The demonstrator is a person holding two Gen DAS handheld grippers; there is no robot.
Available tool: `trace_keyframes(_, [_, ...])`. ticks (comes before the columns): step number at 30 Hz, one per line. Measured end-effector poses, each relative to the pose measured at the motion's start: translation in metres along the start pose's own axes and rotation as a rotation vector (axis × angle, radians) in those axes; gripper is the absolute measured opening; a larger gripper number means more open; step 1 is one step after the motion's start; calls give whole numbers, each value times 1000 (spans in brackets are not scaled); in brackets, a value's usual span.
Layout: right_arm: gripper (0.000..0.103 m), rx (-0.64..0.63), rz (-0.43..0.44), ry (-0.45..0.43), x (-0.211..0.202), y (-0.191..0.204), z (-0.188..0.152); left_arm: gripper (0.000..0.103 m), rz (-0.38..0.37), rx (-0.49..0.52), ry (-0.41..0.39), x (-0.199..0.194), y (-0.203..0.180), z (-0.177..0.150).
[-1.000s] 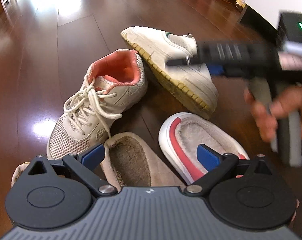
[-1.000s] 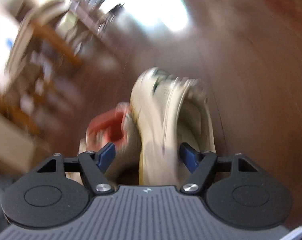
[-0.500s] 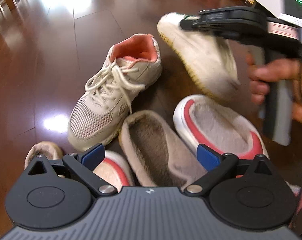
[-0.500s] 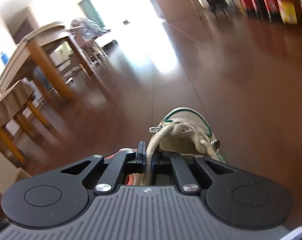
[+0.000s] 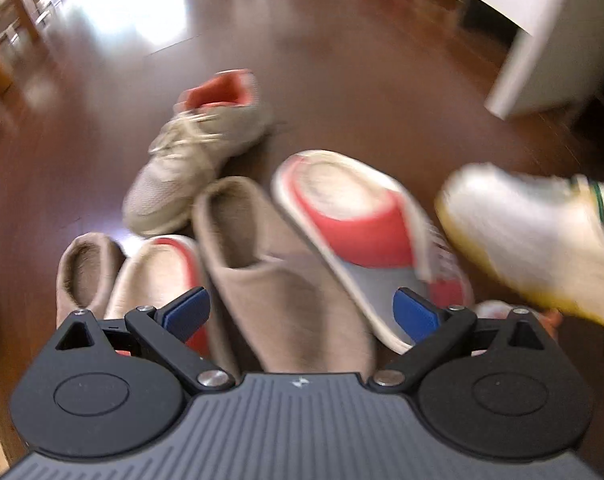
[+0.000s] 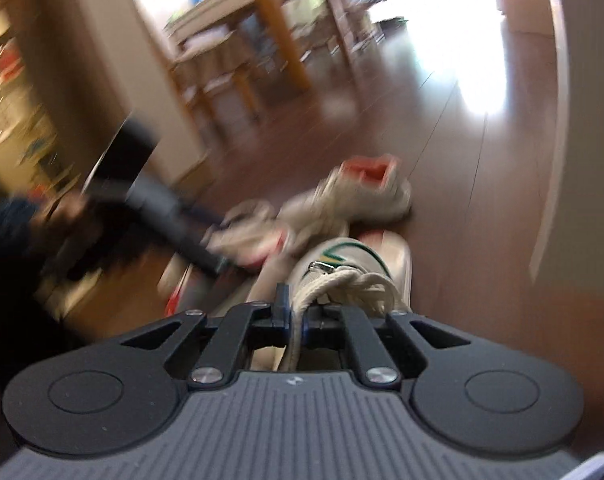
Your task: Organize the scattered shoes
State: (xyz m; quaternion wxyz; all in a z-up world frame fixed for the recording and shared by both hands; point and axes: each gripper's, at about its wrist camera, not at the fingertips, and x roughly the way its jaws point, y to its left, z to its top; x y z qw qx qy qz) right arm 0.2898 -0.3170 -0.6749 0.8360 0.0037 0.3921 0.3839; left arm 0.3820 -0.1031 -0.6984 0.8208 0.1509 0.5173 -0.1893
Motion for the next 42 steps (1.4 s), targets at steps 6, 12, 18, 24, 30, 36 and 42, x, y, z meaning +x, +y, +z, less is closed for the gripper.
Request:
trace_keyframes(6, [6,-236,213,256,-61,24,-72,99,58,160,17,-43,-78,-16])
trace_keyframes(12, [6,-534,338,340,-82,29,-115,99,174,367,98,-85,-139,-53])
trace_keyframes(18, [6,-785,332,306,-101,57,-166,100,172,558,176,-113,-185,-83])
trace_keyframes(24, [24,-833,153,440,-96,72,-235,100,9,742,106,-75,-224,-98])
trace_keyframes(30, [67,-166,-344,134,-171,76,-285,99,-229,1054,54,-3,-264,-168])
trace_keyframes(36, [24,538,-576,46,-186,74,-332,99,-431,1123,47,4,-282,-200])
trace_keyframes(42, [16,768,-736,63,-158,51,-331,99,-454,1080,61,15,-308,-217])
